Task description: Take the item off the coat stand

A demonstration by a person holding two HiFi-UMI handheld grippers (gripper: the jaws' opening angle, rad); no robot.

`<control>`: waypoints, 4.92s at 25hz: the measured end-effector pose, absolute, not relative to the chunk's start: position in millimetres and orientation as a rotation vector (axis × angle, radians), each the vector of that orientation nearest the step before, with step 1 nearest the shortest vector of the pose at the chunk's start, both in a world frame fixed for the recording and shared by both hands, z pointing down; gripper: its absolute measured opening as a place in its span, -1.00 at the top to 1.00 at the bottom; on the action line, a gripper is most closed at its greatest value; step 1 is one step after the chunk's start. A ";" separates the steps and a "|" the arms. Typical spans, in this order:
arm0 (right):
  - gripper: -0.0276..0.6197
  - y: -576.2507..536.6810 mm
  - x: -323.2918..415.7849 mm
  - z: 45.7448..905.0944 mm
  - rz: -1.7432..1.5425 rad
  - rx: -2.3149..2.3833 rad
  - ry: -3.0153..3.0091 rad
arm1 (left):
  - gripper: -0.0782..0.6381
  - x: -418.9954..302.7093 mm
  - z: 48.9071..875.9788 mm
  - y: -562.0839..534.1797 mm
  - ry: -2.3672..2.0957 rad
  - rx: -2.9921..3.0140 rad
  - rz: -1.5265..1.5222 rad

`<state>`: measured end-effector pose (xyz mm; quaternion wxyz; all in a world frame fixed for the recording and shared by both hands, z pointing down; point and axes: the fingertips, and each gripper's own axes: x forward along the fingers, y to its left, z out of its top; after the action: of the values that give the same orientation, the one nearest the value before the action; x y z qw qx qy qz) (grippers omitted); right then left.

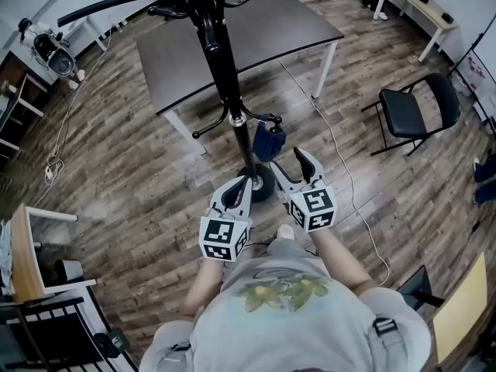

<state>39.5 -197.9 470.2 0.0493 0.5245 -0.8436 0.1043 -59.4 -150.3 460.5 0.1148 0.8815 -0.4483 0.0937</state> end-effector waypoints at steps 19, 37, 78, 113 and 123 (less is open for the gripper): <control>0.04 -260.0 42.5 514.8 0.340 1.464 -2.531 | 0.74 -50.5 480.5 -179.7 -1.407 2.510 0.287; 0.04 -291.4 26.7 574.9 0.358 1.188 -2.504 | 0.74 -39.7 502.4 -196.0 -1.475 2.431 0.299; 0.79 -277.9 52.2 542.4 0.340 1.191 -2.600 | 0.74 -29.3 515.0 -194.8 -1.504 2.392 0.320; 0.78 -210.0 94.5 517.6 0.407 1.296 -2.665 | 0.74 -18.1 522.8 -195.3 -1.396 2.455 0.342; 0.78 -196.2 96.7 517.0 0.357 1.307 -2.640 | 0.74 -14.1 525.0 -196.6 -1.329 2.496 0.334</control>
<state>96.7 -196.2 517.0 0.0868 0.4389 -0.8863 0.1198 -14.1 -196.6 525.0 0.1466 0.8671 -0.4617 0.1161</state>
